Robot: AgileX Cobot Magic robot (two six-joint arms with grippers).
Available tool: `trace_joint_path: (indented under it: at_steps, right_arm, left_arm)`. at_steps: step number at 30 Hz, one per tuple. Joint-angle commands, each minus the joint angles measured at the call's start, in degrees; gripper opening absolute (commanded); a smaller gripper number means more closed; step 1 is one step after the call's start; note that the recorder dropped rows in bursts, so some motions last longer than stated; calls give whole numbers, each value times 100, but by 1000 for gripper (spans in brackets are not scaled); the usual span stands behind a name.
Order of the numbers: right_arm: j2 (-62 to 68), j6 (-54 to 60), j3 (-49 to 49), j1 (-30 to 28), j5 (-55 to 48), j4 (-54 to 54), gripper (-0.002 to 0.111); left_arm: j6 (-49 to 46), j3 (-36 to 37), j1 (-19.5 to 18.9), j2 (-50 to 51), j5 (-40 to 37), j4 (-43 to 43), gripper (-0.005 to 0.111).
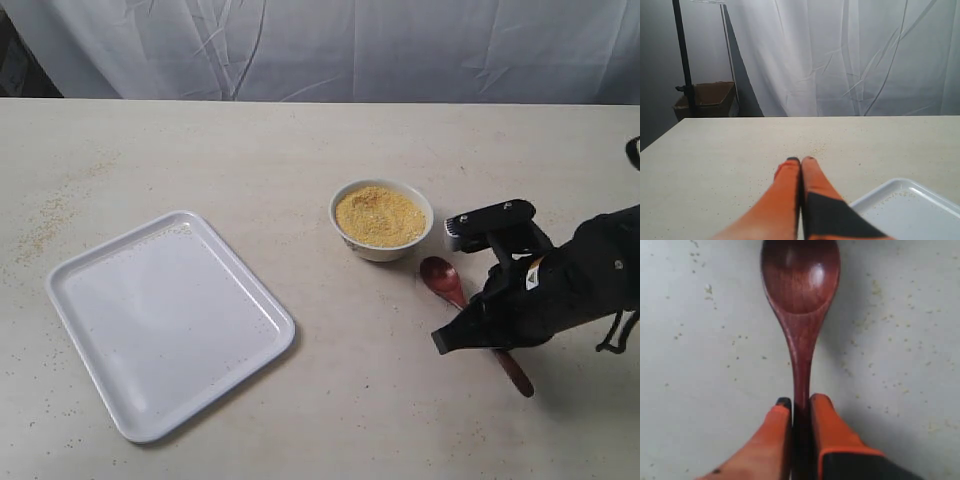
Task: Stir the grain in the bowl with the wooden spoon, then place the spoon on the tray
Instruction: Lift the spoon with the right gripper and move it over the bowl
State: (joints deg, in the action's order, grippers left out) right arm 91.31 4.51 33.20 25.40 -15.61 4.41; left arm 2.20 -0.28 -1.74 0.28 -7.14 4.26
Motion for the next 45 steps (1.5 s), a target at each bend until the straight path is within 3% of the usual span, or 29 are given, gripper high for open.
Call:
trace_joint_path:
  at_steps: [1, 12, 22, 30, 35, 39, 45]
  right_arm:
    - [-693, -47, 127, -1, -577, -91, -1]
    - [-1085, -813, 1959, -1, -2619, -869, -1]
    - [-30, -1709, 3658, -1, -4745, -3271, -1]
    - [1045, -1709, 3983, -1, -4947, -3946, -1]
    - [1124, -1244, 4257, 4, -4836, -3343, -1]
    - [1241, -881, 4268, 328, -4328, -3023, -1]
    - [1837, -839, 4407, 710, -4357, -3385, -1]
  left_arm:
    - [14, 28, 26, -28, -8, -13, 0]
    - [25, 28, 26, -28, -8, -13, 0]
    - [25, 28, 26, -28, -8, -13, 0]
    - [25, 28, 26, -28, -8, -13, 0]
    - [25, 28, 26, -28, -8, -13, 0]
    - [25, 28, 26, -28, -8, -13, 0]
    - [25, 28, 26, -28, -8, -13, 0]
